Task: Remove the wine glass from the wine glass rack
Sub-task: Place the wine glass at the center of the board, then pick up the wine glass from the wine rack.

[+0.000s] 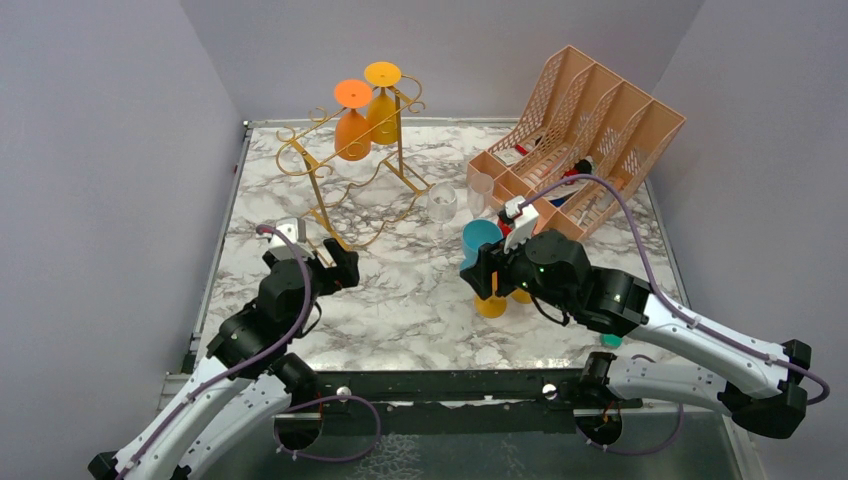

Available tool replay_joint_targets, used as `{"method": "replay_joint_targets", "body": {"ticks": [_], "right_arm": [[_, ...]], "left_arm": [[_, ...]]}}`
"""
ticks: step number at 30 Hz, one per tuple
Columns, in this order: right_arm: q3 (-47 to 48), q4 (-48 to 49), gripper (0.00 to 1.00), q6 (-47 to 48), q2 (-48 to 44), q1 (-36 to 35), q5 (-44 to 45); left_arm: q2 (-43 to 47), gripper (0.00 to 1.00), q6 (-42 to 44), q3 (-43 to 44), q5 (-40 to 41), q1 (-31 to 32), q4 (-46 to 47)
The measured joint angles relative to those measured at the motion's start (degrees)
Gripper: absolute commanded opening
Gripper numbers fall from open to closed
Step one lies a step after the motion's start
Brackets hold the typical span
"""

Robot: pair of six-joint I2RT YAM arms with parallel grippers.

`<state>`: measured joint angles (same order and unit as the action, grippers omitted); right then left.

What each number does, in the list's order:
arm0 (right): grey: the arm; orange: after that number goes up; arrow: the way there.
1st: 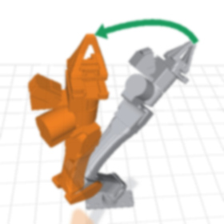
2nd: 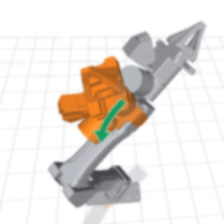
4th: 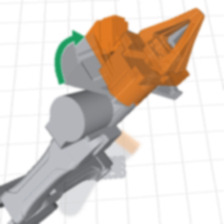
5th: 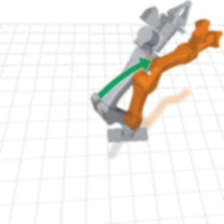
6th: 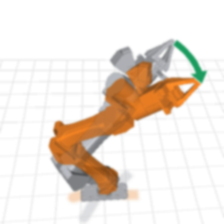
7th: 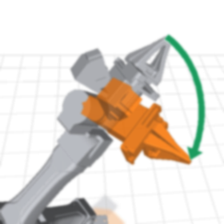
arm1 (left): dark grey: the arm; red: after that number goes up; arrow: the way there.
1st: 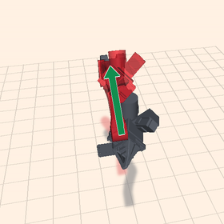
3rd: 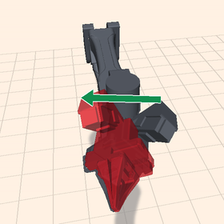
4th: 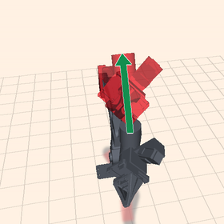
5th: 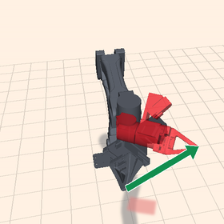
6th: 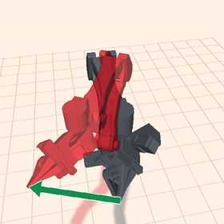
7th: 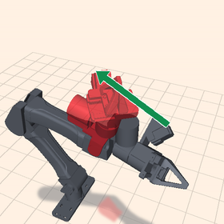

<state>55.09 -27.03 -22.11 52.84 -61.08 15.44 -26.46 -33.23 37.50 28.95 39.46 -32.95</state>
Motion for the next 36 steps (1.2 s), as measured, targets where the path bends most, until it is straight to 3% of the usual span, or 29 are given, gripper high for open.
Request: {"method": "replay_joint_targets", "body": {"ticks": [9,16,20,26,31,33,36], "right_arm": [[-0.13,0.31,0.67,-0.35,-1.73,0.00,0.09],[-0.79,0.46,0.70,-0.33,-2.99,0.00,0.33],[-1.05,0.44,0.71,-0.31,-3.30,0.00,1.11],[-1.18,0.44,0.74,-0.07,-4.00,0.00,2.71],[-1.38,0.42,0.78,0.61,-3.91,0.00,3.98],[-1.40,0.42,0.78,0.79,-3.65,0.00,3.91],[-2.54,0.87,0.79,1.18,-3.61,0.00,3.52]], "left_arm": [[1.09,0.99,-5.46,-3.52,7.74,-0.02,-0.39],[-4.22,0.99,-4.87,-4.13,8.85,-2.82,2.10],[-7.58,0.99,-1.88,-5.95,2.60,-14.56,5.86],[-14.84,0.99,3.04,-6.12,-18.49,-45.72,12.02],[-24.04,0.99,3.82,-0.92,-37.90,-66.05,14.82],[-29.27,0.99,3.96,4.11,-45.24,-70.82,16.26],[-36.17,0.99,4.04,13.46,-54.05,-72.91,18.99]]}}
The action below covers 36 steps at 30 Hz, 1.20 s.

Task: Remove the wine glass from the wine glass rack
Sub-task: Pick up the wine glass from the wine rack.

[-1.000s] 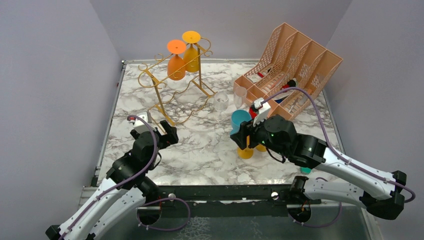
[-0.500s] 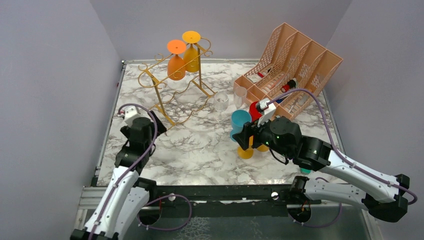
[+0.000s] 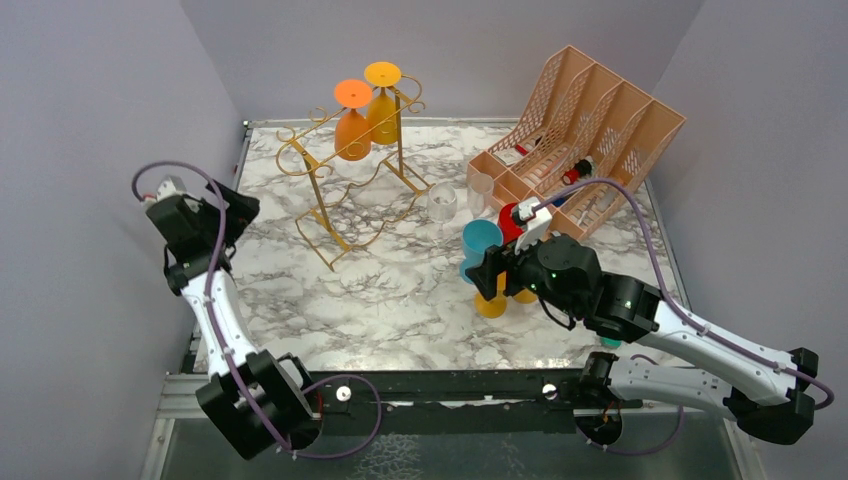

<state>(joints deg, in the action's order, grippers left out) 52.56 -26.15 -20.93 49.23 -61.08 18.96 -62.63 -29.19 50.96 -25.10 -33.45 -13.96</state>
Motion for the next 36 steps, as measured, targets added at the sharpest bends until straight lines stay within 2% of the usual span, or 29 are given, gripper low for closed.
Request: {"method": "replay_joint_targets", "body": {"ticks": [3,11,17,24,29,36], "right_arm": [[-1.51,0.28,0.79,0.04,0.00,0.00,-0.39],[-2.21,1.20,0.79,0.02,1.14,0.00,-1.77],[-2.21,1.27,0.79,-0.02,2.80,0.00,-2.49],[-2.21,1.25,0.79,-1.09,2.78,0.00,-4.02],[-2.19,1.22,0.79,-1.64,2.21,0.00,-4.79],[-2.14,0.74,0.79,-2.75,2.16,0.00,-5.40]], "left_arm": [[-6.25,0.98,-0.07,9.68,-5.86,-0.13,3.15],[-24.65,0.87,-3.74,30.21,-21.24,2.21,12.13],[-36.98,0.81,-3.37,45.70,-26.18,10.19,10.51],[-46.10,0.72,-2.36,61.75,-28.22,16.81,6.27],[-50.16,0.68,-1.88,69.46,-31.41,19.58,4.26],[-50.56,0.64,0.00,69.70,-33.51,22.01,0.85]]}}
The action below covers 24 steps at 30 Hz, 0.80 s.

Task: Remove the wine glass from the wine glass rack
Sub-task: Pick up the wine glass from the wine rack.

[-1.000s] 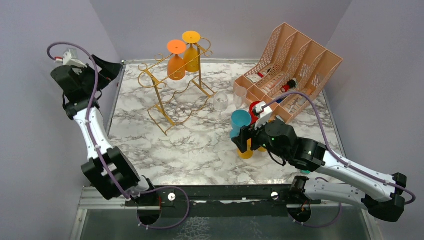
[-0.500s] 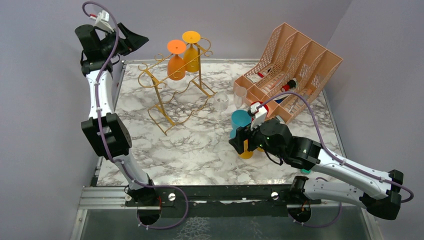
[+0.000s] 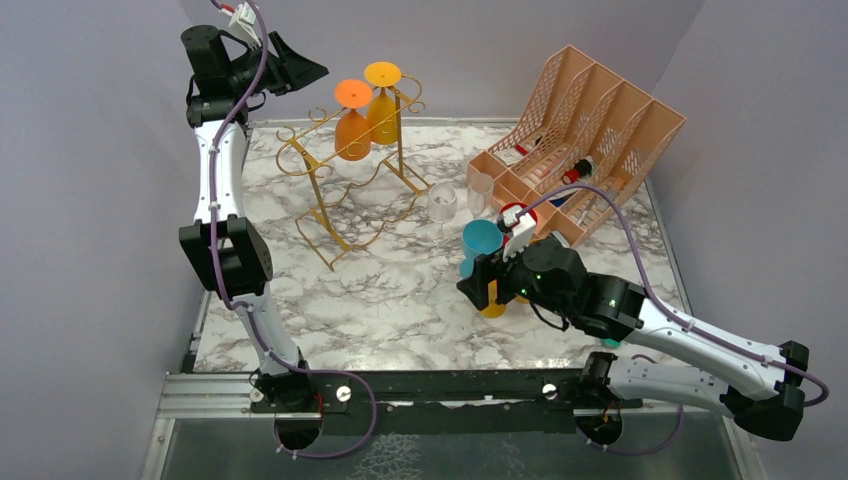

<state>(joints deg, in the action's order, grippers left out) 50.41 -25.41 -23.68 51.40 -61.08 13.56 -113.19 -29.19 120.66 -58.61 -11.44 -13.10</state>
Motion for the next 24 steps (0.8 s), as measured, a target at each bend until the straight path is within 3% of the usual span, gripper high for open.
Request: {"method": "replay_joint_targets", "body": {"ticks": [9,19,24], "right_arm": [[0.13,-0.44,0.79,-0.57,0.02,0.00,-0.55],[0.15,-1.16,0.79,-0.98,-0.24,0.00,-0.55],[0.15,-1.14,0.79,-1.18,-0.57,0.00,-0.55]], "left_arm": [[-1.01,0.54,3.89,0.79,-0.42,2.86,-4.63],[-2.58,0.19,6.32,2.47,-0.48,4.87,-8.13],[-2.43,0.09,6.38,2.69,-0.55,4.87,-8.15]]}}
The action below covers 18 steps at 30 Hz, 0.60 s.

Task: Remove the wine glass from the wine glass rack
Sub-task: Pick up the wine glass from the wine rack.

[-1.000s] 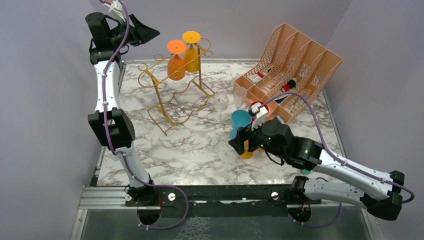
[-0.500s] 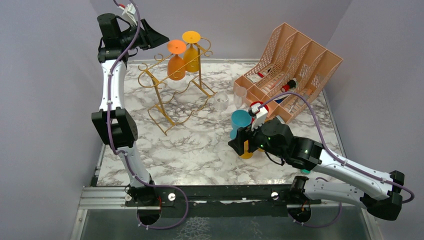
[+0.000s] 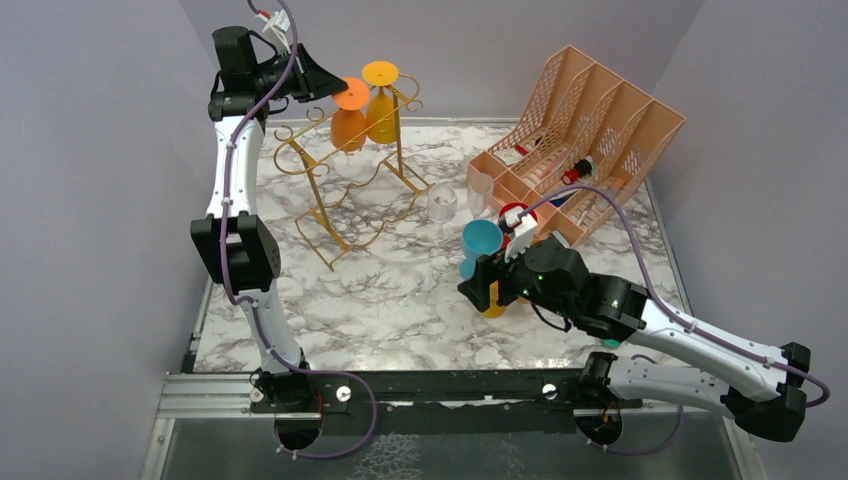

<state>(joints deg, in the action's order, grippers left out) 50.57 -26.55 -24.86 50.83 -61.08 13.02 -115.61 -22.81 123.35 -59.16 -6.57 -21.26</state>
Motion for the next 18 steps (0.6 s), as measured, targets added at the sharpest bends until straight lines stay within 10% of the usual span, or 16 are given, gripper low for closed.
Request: {"method": "replay_joint_targets", "body": {"ticks": [18], "right_arm": [[0.00,-0.04,0.79,-0.94,0.28,0.00,0.02]], "left_arm": [[0.22,0.00,-5.73,1.07,0.13,-0.20,-0.63]]}}
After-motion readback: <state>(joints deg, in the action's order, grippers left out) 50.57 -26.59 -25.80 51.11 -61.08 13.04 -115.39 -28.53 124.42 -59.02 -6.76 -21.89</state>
